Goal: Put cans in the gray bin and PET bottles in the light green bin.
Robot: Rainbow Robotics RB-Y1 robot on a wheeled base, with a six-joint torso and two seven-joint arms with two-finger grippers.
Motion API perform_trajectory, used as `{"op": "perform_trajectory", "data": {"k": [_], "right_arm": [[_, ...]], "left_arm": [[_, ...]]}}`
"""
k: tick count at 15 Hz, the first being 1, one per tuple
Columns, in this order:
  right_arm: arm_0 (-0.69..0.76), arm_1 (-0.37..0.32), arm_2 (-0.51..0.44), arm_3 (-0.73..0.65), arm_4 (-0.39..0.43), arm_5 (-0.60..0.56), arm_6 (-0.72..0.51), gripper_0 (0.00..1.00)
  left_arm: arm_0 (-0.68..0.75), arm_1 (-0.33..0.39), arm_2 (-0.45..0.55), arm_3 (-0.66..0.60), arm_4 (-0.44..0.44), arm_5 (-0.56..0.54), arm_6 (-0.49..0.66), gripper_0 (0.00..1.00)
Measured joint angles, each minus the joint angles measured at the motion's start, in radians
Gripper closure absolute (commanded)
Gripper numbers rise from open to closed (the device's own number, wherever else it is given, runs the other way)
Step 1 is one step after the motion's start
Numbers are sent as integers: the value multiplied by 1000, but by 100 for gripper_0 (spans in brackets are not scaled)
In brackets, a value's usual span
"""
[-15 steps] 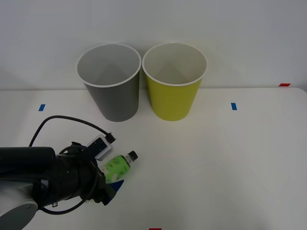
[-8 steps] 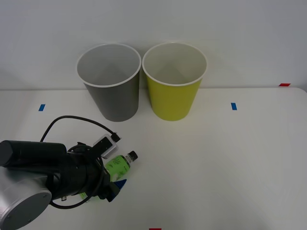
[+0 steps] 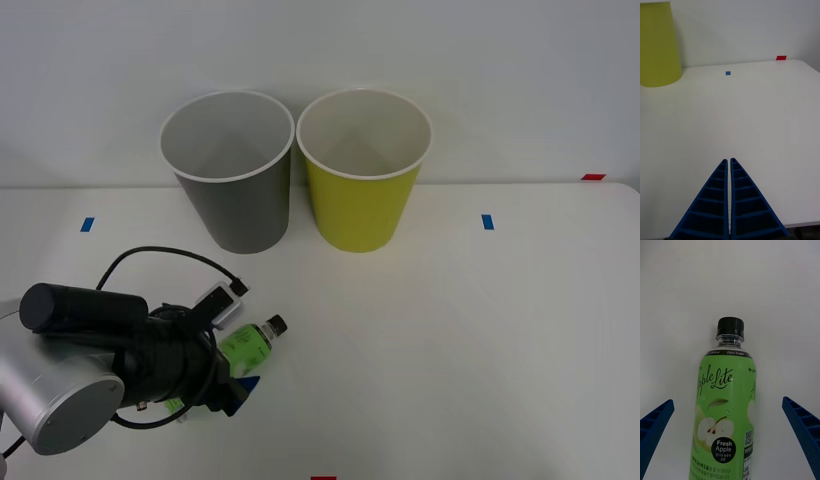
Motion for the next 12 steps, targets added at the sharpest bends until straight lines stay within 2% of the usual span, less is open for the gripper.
{"op": "perform_trajectory", "data": {"k": [6,12], "right_arm": [[0,0,0,0,0,0,0,100],[0,0,0,0,0,0,0,100]], "left_arm": [[-16,-15,-16,26,-14,-3,-1,0],[-33,-17,-54,60,-19,-50,2,0]]}}
